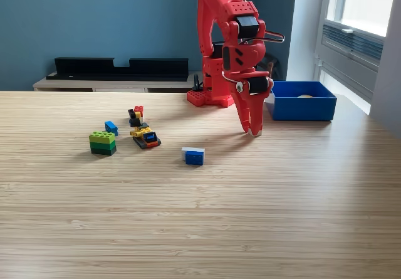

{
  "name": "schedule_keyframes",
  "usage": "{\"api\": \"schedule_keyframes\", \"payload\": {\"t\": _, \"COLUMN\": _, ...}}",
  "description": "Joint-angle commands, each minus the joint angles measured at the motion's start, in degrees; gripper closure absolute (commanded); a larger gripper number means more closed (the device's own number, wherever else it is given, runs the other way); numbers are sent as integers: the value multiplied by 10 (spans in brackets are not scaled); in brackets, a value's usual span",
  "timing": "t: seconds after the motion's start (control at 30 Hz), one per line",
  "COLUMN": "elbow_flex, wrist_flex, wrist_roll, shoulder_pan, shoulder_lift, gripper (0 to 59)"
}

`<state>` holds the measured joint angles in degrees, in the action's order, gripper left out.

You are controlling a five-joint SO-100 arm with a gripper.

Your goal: Grasp a lego block and put it in the bin.

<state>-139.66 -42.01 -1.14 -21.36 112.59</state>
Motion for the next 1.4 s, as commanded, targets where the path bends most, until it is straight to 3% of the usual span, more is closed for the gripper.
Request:
{"api": "schedule_keyframes", "payload": {"t": 0.03, "elbow_flex": 1, "wrist_flex": -2, "wrist_roll": -8, "shoulder_pan": -14, "shoulder_lift": 15, "gripper": 411}}
{"api": "schedule_keyframes", "payload": {"t": 0.4, "elbow_flex": 0, "wrist_flex": -4, "wrist_roll": -5, "shoulder_pan": -30, "shoulder_lift": 15, "gripper": 442}}
{"api": "schedule_keyframes", "payload": {"t": 1.03, "elbow_flex": 20, "wrist_flex": -7, "wrist_roll": 22, "shoulder_pan": -41, "shoulder_lift": 15, "gripper": 585}}
{"api": "schedule_keyframes", "payload": {"t": 1.2, "elbow_flex": 98, "wrist_flex": -81, "wrist_roll": 21, "shoulder_pan": -40, "shoulder_lift": 15, "gripper": 585}}
{"api": "schedule_keyframes", "payload": {"t": 1.4, "elbow_flex": 268, "wrist_flex": -224, "wrist_roll": 9, "shoulder_pan": -54, "shoulder_lift": 14, "gripper": 585}}
